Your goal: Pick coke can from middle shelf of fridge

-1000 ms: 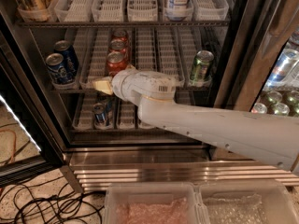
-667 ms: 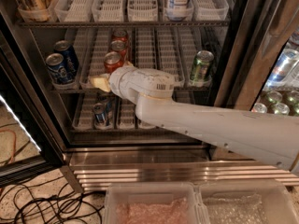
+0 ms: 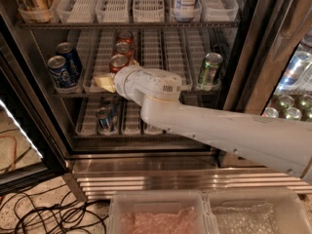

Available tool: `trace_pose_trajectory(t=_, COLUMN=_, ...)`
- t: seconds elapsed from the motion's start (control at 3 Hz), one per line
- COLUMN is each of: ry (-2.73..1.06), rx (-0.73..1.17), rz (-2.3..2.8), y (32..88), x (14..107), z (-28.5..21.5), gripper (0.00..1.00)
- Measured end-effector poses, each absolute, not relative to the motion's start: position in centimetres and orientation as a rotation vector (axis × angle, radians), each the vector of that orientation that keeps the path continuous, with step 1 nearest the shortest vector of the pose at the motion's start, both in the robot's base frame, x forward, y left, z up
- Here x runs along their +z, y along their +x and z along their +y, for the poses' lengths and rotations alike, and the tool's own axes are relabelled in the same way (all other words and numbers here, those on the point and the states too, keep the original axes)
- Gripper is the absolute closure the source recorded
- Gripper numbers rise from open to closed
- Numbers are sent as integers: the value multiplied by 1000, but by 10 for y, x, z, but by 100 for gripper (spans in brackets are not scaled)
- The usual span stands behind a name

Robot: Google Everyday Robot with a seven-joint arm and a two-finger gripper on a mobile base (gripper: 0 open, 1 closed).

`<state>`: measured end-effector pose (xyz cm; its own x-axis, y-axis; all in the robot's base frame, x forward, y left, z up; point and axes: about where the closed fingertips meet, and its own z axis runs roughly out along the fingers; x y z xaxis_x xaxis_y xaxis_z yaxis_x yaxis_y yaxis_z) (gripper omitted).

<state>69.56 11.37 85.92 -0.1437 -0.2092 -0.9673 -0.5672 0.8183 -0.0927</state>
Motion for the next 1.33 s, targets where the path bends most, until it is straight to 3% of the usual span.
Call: trace_pose_trajectory(t=1.33, ry=-579, rx=288, rz=1730, y=728, x=841, z=93, gripper=22)
